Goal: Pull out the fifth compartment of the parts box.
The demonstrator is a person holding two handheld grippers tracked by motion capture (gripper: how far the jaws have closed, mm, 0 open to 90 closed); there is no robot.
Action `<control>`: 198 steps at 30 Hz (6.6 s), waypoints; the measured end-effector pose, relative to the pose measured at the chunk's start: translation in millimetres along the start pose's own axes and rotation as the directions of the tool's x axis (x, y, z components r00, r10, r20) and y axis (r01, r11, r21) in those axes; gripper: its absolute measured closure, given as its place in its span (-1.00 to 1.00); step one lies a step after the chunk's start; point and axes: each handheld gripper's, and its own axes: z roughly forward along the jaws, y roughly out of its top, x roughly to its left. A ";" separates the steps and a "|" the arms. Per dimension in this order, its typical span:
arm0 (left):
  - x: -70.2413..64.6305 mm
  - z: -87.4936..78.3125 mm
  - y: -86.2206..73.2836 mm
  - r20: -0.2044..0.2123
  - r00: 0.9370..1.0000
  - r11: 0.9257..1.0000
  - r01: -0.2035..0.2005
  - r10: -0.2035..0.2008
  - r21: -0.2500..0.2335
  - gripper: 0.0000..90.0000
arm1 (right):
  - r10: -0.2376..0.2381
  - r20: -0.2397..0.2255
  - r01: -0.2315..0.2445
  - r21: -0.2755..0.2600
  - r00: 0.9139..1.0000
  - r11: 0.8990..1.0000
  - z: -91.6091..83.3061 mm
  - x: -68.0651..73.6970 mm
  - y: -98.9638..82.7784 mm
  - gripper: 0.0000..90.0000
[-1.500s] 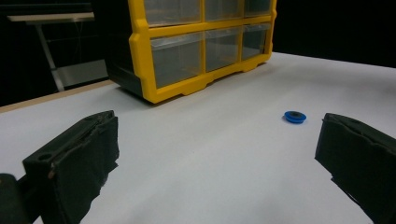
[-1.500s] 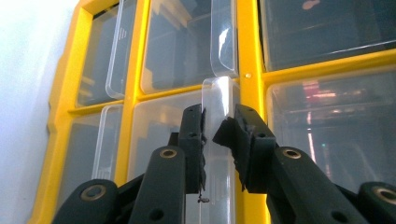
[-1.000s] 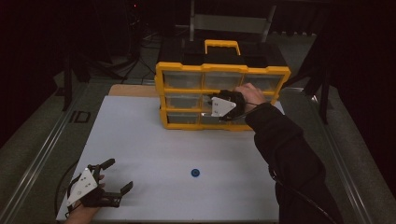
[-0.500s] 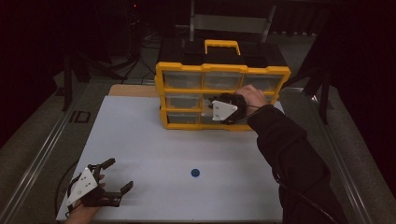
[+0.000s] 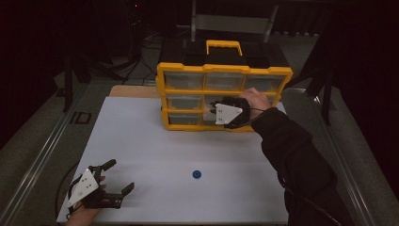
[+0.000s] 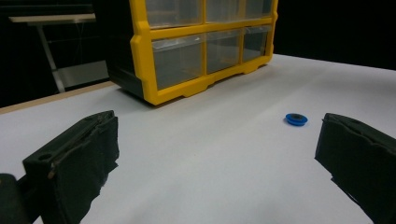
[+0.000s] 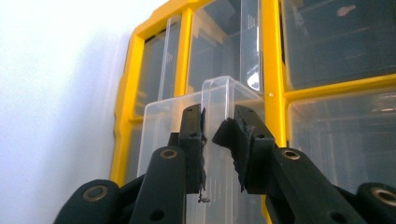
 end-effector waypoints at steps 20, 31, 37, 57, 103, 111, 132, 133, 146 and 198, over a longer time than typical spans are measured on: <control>-0.4 0.5 0.4 0.002 1.000 1.000 -0.005 0.005 0.000 -1.00 | 0.034 -0.033 -0.035 -0.029 0.999 0.999 -5.5 7.1 0.8 0.65; -0.4 1.1 0.5 0.002 1.000 1.000 -0.007 0.007 0.001 -1.00 | 0.033 -0.046 -0.035 -0.046 0.998 0.998 -15.9 12.5 5.6 0.65; -0.8 1.2 0.7 0.004 1.000 1.000 -0.008 0.008 0.001 -1.00 | 0.030 -0.053 -0.033 -0.057 0.998 0.998 -22.7 14.6 7.4 0.65; -0.9 1.5 1.1 0.003 1.000 1.000 -0.012 0.012 0.001 -1.00 | 0.037 -0.075 -0.044 -0.098 0.997 0.994 -36.3 31.2 11.6 0.65; -1.5 1.6 1.6 0.003 1.000 1.000 -0.017 0.017 0.007 -1.00 | 0.426 -0.187 -0.418 0.085 0.885 0.905 -28.3 21.2 17.8 -0.83; -1.9 1.4 1.9 0.003 1.000 1.000 -0.018 0.018 0.005 -1.00 | 0.459 -0.153 -0.453 0.074 0.875 0.889 -34.7 22.6 14.8 -0.83; -2.2 2.2 2.0 0.005 1.000 1.000 -0.020 0.020 0.006 -1.00 | 0.676 0.002 -0.675 -0.054 0.737 0.735 -67.8 52.1 -22.5 -0.82; -2.1 2.3 1.9 0.005 1.000 1.000 -0.020 0.020 0.007 -1.00 | 0.681 0.007 -0.679 -0.059 0.733 0.732 -69.1 54.8 -23.9 -0.81; -2.4 2.7 2.3 0.007 1.000 1.000 -0.023 0.023 0.006 -1.00 | 0.764 0.018 -0.760 -0.091 0.645 0.644 -76.1 84.5 -45.5 -0.82; -3.2 4.3 3.2 0.014 1.000 1.000 -0.023 0.023 0.003 -1.00 | 0.846 0.023 -0.845 -0.026 0.533 0.534 -53.3 201.9 -82.3 -0.82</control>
